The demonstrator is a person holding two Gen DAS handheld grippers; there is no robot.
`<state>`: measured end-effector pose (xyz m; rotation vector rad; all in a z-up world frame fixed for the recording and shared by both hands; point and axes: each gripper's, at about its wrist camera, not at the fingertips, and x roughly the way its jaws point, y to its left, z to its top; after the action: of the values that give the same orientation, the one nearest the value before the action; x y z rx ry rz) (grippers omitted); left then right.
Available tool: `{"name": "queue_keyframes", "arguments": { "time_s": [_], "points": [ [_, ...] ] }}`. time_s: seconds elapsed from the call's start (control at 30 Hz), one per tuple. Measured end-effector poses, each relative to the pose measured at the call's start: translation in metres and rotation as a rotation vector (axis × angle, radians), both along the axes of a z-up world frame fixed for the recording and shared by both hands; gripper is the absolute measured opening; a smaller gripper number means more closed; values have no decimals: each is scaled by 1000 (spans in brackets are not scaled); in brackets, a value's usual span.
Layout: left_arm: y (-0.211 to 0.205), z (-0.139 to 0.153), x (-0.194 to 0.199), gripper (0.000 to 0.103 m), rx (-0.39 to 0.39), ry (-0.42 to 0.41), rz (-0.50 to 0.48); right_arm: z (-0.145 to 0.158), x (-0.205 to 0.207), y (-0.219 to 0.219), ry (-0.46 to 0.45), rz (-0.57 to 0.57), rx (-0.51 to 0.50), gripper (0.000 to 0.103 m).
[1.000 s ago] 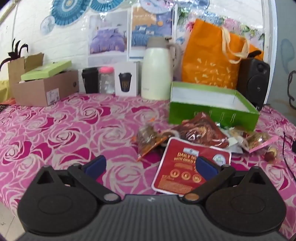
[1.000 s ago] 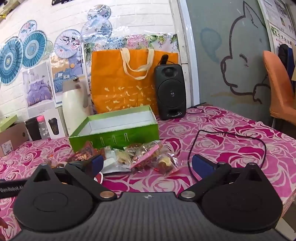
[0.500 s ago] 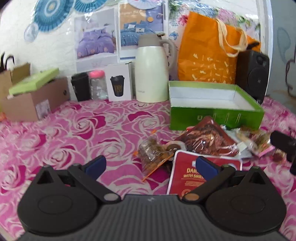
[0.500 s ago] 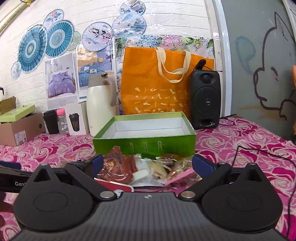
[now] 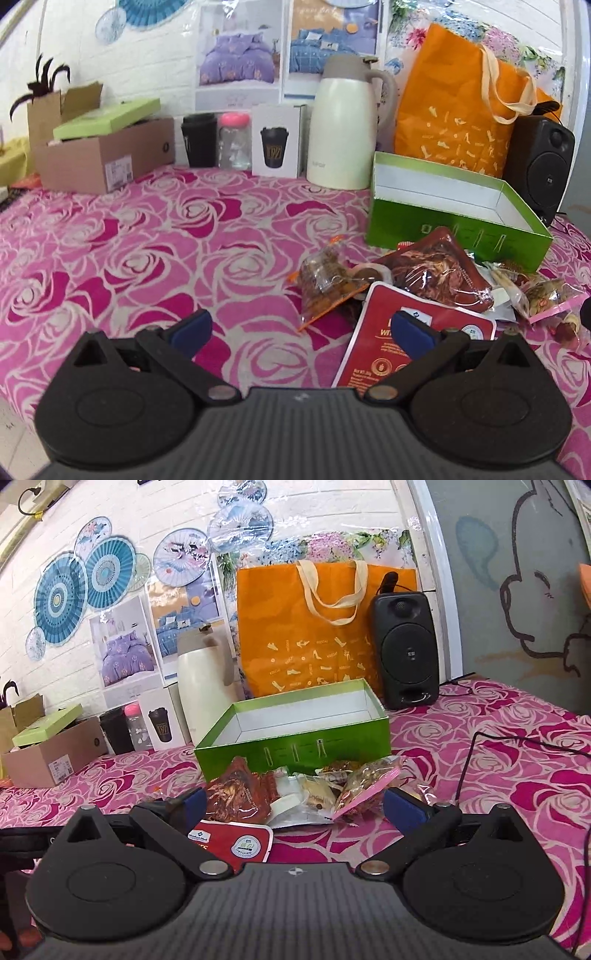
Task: Organize snacks
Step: 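Move the left tool toward the red Daily Nuts pouch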
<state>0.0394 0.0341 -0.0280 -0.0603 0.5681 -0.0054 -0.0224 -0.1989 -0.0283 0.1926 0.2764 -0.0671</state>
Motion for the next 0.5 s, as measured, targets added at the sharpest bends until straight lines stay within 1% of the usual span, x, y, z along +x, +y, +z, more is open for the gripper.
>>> {"name": "queue_keyframes", "arguments": {
  "time_s": [0.1,0.27,0.37,0.5],
  "points": [
    [-2,6,-4,103,11,-6,-5,1,-2,4,-2,-36,-48,103],
    [-9,12,-9,103,90,-45,22,1,-3,8,-4,-50,-96,103],
    [-12,13,-12,103,122,-62,25,-1,-2,8,-8,-37,-100,103],
    [-16,12,-10,103,157,-53,26,-5,-2,8,-9,-28,-77,103]
  ]
}}
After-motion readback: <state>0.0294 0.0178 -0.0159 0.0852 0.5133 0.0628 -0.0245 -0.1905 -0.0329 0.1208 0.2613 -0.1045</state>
